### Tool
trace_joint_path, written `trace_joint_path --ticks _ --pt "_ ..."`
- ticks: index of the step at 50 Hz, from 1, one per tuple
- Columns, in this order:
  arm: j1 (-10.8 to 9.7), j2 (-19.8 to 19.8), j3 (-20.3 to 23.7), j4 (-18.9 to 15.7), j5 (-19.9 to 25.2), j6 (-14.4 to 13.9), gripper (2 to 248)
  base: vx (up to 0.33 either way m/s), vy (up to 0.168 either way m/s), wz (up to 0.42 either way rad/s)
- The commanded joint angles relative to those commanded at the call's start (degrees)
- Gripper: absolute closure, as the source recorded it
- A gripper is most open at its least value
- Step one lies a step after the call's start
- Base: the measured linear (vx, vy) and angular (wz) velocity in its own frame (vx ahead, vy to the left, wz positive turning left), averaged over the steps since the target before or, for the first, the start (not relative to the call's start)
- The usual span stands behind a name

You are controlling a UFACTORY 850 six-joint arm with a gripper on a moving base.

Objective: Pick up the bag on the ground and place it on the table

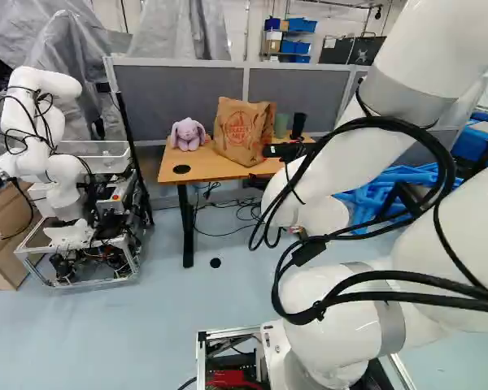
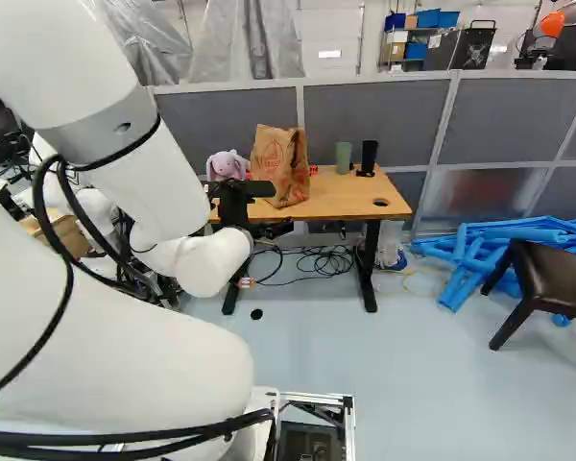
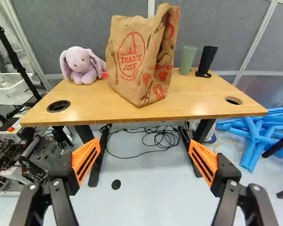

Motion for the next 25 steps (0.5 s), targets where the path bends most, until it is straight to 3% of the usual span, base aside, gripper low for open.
trace_joint_path --ticks 25 --pt "0.0 0.0 0.0 0.0 0.0 0.0 3 0.000 0.000 0.000"
